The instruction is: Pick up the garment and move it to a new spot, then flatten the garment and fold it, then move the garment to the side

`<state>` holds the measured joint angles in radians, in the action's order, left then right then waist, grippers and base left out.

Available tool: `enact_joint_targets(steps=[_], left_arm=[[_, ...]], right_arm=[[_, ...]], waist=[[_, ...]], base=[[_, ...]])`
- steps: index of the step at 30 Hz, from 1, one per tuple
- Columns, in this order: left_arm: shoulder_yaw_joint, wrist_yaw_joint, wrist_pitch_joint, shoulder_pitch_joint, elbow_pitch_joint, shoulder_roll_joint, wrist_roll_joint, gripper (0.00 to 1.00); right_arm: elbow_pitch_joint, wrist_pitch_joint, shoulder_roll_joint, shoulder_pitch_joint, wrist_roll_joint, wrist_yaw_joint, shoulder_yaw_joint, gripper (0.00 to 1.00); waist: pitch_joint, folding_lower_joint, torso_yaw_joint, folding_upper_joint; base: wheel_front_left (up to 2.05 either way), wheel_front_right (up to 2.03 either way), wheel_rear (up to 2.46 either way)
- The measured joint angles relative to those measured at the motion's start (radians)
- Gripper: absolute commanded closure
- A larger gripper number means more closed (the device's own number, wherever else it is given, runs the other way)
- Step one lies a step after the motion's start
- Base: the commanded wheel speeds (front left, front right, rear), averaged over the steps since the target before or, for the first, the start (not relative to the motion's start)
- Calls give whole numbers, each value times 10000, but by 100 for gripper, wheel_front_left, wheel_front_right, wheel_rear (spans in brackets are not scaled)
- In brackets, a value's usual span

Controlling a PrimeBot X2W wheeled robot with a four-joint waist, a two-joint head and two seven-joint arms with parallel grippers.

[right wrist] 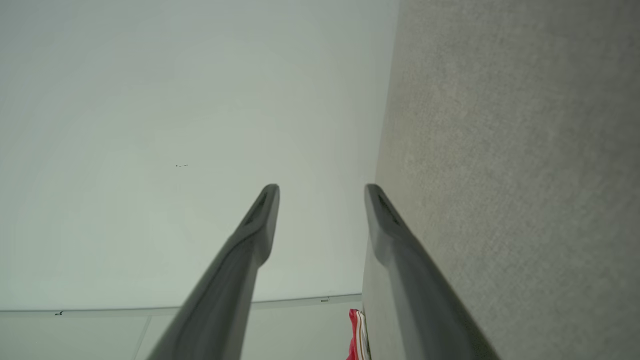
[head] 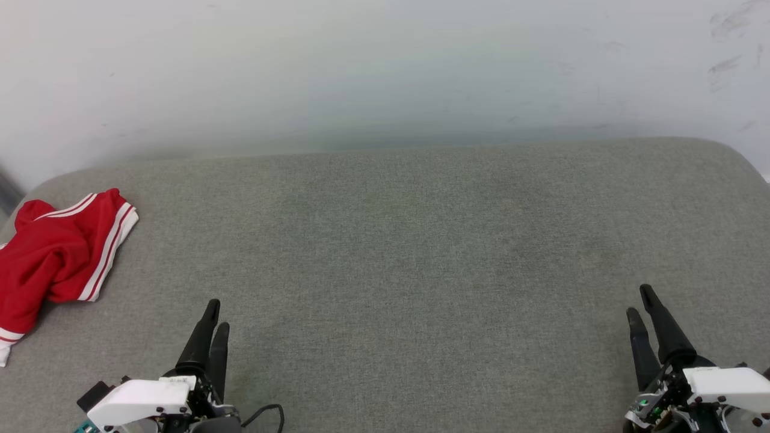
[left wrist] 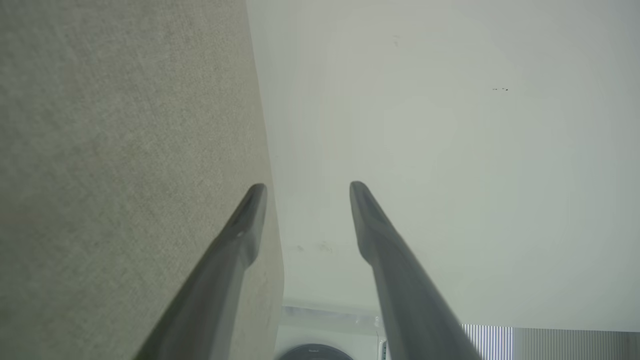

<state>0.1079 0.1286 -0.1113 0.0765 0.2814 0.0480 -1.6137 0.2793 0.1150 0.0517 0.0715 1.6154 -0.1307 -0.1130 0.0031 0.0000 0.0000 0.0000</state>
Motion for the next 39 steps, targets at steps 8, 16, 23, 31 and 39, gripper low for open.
enact_joint_targets(steps=[8, 16, 23, 31, 39], left_arm=[[-15, -6, 368, -177, -59, -10, 270, 0], [171, -6, 725, -323, -228, -12, 696, 0], [610, -6, 1032, -422, -228, -21, 1593, 0], [1012, -6, 1338, -457, -520, -21, 2984, 0], [1254, -178, 1620, -456, -1778, -12, 4874, 0]], right_arm=[[-44, -368, -8, -160, -251, 4, 257, 0], [-161, -746, -12, -179, -1007, 4, 280, 0], [-272, -1043, -12, -247, -2316, 4, 288, 0], [-905, -1350, -13, -244, -4318, 2, 270, 0], [-1833, -1657, -13, -203, -6819, 4, 443, 0]], waist=[[11, 0, -7, 0], [18, 0, -14, 0], [17, 0, -20, 0], [26, 0, -23, 0], [80, 1, -27, 0]], base=[[0, 0, 0], [0, 0, 0], [0, 0, 0], [0, 0, 0], [0, 0, 0]])
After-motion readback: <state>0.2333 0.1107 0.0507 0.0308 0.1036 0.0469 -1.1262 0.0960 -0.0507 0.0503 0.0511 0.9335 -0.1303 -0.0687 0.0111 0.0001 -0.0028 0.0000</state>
